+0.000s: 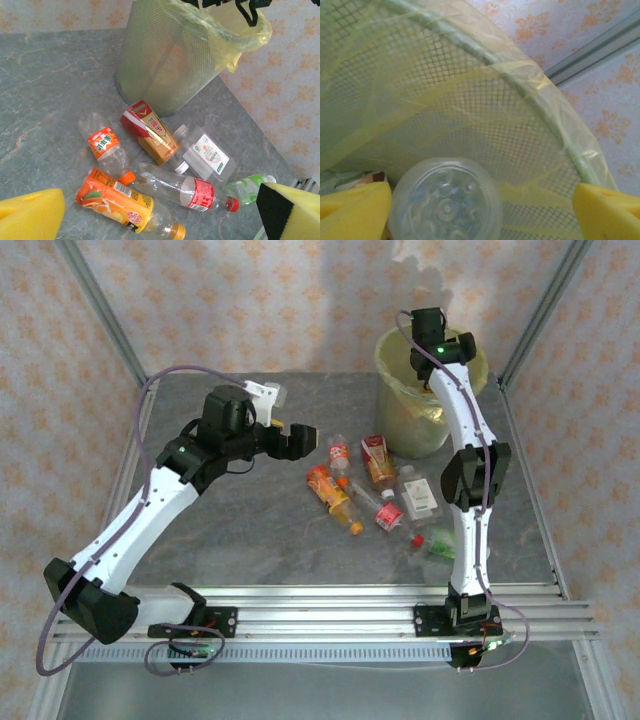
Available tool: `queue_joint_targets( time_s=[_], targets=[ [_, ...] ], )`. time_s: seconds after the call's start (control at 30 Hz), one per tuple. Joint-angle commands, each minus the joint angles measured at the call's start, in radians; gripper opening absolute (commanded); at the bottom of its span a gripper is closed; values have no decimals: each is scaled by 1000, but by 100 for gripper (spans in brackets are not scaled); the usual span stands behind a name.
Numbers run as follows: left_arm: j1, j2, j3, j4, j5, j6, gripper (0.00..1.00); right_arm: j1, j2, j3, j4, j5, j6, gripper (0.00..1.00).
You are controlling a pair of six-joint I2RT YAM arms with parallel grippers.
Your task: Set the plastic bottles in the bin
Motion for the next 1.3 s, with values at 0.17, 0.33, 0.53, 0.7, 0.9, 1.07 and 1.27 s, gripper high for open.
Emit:
queue_joint_targets(
  time_s=[0.17,0.33,0.53,0.7,0.9,1.07,1.27],
  targets=[
    [-4,-6,-8,-13,-33,-2,100,8,-41,105,-136,-76,106,97],
    [-5,-16,-14,-15,-83,-22,100,35,-131,35,-135,-91,169,99],
    [-5,-47,-28,-54,-305,-103,100,76,-229,-6,-153,-103,264,99],
    [-7,-76,-86,-68,-422,-251,100,128,-314,-48,-198,-106,334,99],
    [-75,-80,-193,-34,-512,-441,100,167,-486,-225,-194,-109,448,99],
    [-142,-32,-250,-3,-565,-559,100,173,-724,-546,-72,-171,550,99],
    [-225,84,-249,29,-614,-650,100,173,-979,-868,-8,-232,670,99]
  ],
)
